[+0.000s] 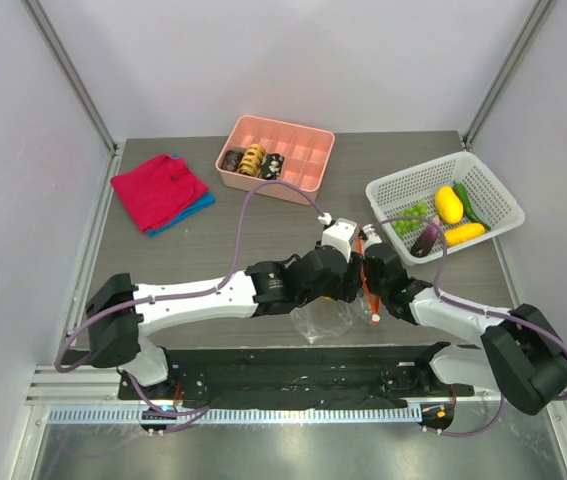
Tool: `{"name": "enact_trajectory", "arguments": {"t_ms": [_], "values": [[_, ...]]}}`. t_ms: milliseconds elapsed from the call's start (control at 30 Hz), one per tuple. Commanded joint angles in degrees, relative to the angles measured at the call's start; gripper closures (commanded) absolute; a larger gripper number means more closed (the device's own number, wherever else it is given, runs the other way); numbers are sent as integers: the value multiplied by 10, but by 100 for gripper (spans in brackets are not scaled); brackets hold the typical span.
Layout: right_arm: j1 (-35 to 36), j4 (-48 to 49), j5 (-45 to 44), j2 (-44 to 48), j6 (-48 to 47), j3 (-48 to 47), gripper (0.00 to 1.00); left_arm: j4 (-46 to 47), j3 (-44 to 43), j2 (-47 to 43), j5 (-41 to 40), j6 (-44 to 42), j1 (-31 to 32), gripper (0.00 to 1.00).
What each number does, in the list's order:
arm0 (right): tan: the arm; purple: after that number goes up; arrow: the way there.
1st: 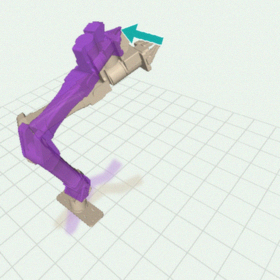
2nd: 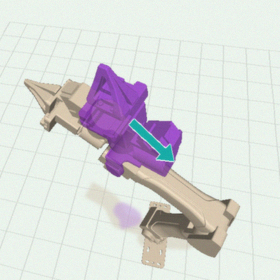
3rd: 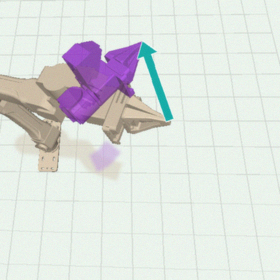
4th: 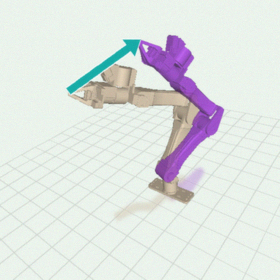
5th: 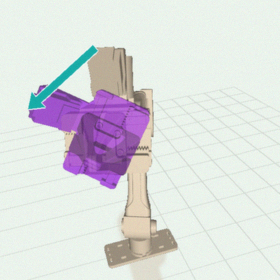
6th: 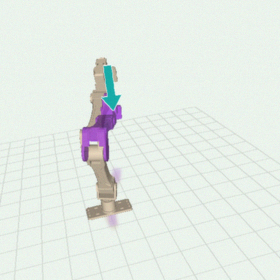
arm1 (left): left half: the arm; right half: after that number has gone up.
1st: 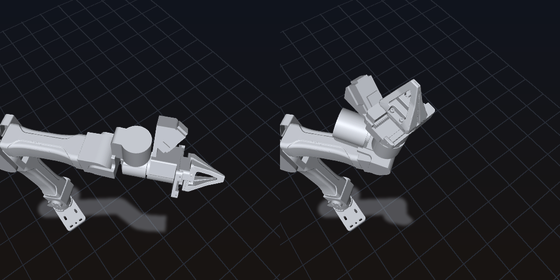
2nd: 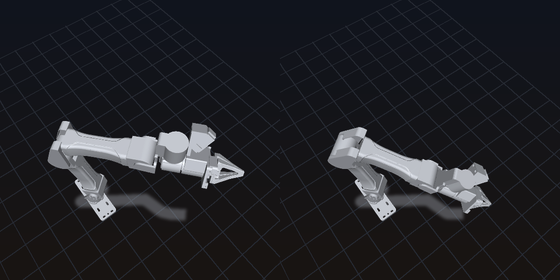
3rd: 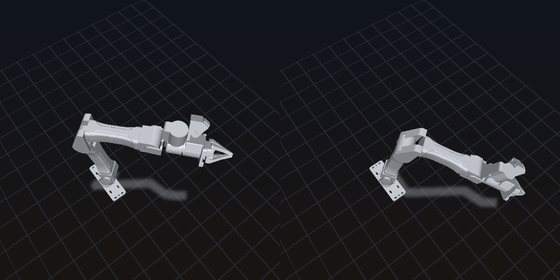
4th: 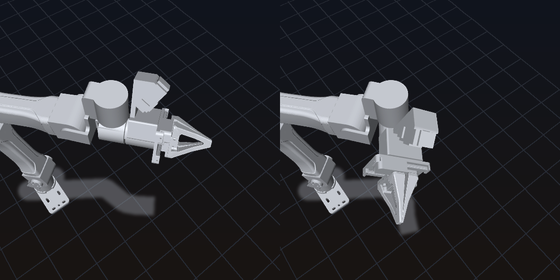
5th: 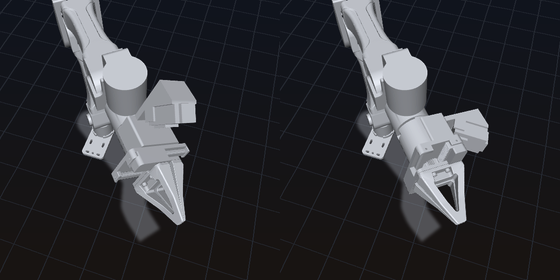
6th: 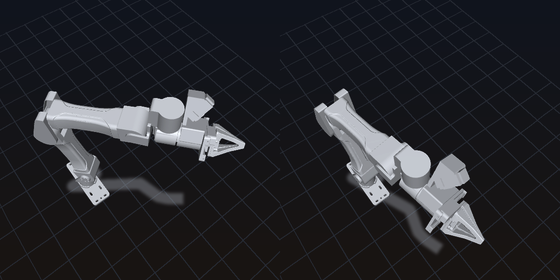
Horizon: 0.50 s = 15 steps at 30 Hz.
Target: Open the zip-top bag and remove the fake food
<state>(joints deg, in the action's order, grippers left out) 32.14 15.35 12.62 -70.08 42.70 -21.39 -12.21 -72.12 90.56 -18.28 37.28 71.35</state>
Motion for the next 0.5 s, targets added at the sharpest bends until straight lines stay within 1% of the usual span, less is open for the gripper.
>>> {"name": "enact_trajectory", "arguments": {"t_ms": [0, 33, 100, 133, 233, 267, 333, 400, 467], "values": [[2, -82, -19, 47, -1, -52, 99, 36, 47, -68, -62, -11, 7, 45], [2, -118, -19, 44, -17, -59, 99, 72, 89, -86, -66, -10, 7, 43], [2, -185, -26, 28, -37, -101, 99, 92, 122, -134, -67, -4, 8, 40], [2, -211, -16, 21, -53, -119, 99, 90, 139, -144, -61, -2, 8, 39], [7, -301, -21, 2, -94, -168, 99, 69, 146, -159, -37, 9, 8, 39], [6, -309, -25, 4, -100, -183, 99, 62, 150, -160, -17, 12, 8, 39], [4, -307, -12, 19, -96, -189, 99, 64, 165, -165, -13, 17, 20, 39], [4, -303, 15, 27, -75, -197, 99, 72, 180, -165, -47, 17, 35, 35], [4, -292, 22, 28, -66, -204, 99, 71, 202, -162, -63, 21, 49, 35]]}}
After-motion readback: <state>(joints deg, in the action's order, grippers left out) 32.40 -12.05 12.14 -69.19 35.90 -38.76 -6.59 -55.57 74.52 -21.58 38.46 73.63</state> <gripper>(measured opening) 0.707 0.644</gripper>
